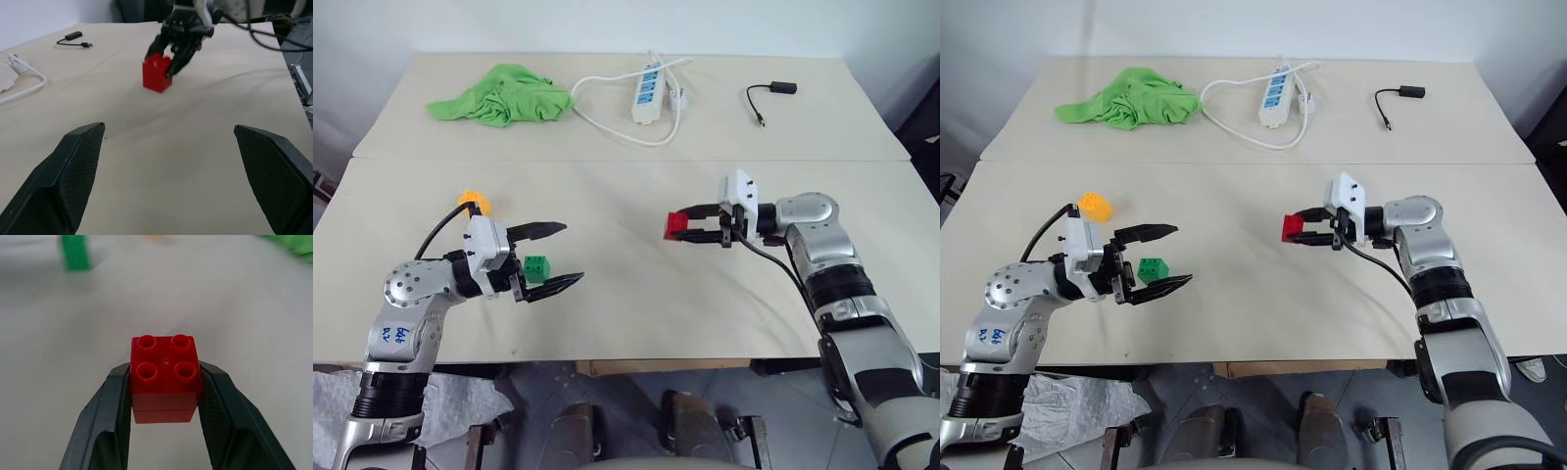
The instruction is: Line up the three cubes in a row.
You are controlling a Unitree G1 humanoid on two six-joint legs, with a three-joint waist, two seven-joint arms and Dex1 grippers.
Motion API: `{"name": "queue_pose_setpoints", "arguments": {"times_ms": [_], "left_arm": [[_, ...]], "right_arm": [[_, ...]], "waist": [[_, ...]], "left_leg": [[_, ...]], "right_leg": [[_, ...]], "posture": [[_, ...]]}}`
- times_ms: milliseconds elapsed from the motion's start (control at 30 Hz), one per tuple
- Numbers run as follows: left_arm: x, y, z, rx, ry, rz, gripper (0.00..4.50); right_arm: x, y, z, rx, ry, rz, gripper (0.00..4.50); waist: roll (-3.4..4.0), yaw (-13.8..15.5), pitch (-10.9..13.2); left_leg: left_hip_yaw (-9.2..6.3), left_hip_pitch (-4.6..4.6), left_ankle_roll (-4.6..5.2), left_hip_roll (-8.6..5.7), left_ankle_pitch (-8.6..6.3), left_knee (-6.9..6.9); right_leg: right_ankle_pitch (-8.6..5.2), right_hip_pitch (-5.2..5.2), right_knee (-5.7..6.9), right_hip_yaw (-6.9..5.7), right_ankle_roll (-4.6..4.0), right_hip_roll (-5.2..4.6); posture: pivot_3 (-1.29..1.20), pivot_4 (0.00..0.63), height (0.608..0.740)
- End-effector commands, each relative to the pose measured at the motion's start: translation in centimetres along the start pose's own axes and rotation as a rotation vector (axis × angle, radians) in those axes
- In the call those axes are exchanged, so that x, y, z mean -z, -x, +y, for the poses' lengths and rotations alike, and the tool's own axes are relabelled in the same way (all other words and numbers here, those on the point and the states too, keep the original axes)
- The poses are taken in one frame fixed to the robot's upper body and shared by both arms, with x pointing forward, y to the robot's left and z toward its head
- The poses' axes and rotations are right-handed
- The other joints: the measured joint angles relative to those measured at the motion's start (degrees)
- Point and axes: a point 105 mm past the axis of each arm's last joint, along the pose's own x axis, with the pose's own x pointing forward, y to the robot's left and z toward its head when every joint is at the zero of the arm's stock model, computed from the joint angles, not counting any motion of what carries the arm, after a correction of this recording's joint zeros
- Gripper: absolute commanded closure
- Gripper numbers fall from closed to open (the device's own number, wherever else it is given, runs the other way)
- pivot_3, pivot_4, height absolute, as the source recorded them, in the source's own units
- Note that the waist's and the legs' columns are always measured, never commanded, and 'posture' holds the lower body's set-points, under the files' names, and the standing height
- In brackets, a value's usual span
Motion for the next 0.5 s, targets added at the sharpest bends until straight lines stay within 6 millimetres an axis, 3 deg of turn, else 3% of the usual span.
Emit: {"name": "queue_pose_setpoints", "arguments": {"times_ms": [33,100,267,300,500], "left_arm": [[-1.1,0.4,0.1,-0.017,-0.043,-0.022,0.0],[-1.1,0.7,0.2,-0.024,-0.045,-0.014,0.0],[-1.3,1.0,0.3,-0.034,-0.045,-0.007,0.0],[-1.2,1.2,0.4,-0.035,-0.043,-0.003,0.0],[-1.6,3.8,2.2,-0.171,-0.032,0.008,0.0]], "right_arm": [[0.6,0.2,0.7,-0.091,0.017,0.02,3.03],[1.5,0.1,0.8,-0.1,0.014,0.056,3.03],[1.3,0.1,0.2,-0.075,-0.049,0.029,3.03],[1.2,0.2,0.0,-0.066,-0.064,0.016,2.28],[-0.8,2.0,-0.9,-0.017,0.035,-0.057,0.42]], "waist": [[0.0,0.1,0.0],[0.0,0.1,0.0],[0.0,0.0,0.0],[0.0,0.0,0.0],[0.03,-0.1,0.0]], "left_leg": [[-0.02,0.0,0.0,0.03,0.0,0.01],[-0.04,0.0,0.0,0.07,0.0,0.04],[-0.06,0.04,-0.03,0.12,0.02,0.06],[-0.07,0.04,-0.04,0.13,0.02,0.07],[-0.09,0.03,-0.05,0.13,0.02,0.06]], "right_leg": [[0.0,0.01,-0.01,-0.01,0.0,0.0],[0.0,0.04,-0.01,-0.03,0.0,-0.02],[0.0,0.09,0.0,-0.05,0.0,-0.01],[0.0,0.09,0.01,-0.05,0.0,-0.01],[0.0,0.08,0.0,-0.06,0.0,-0.01]], "posture": [[0.0,0.15,0.74],[0.0,0.15,0.74],[0.0,0.15,0.74],[0.0,0.15,0.74],[0.0,0.15,0.74]]}}
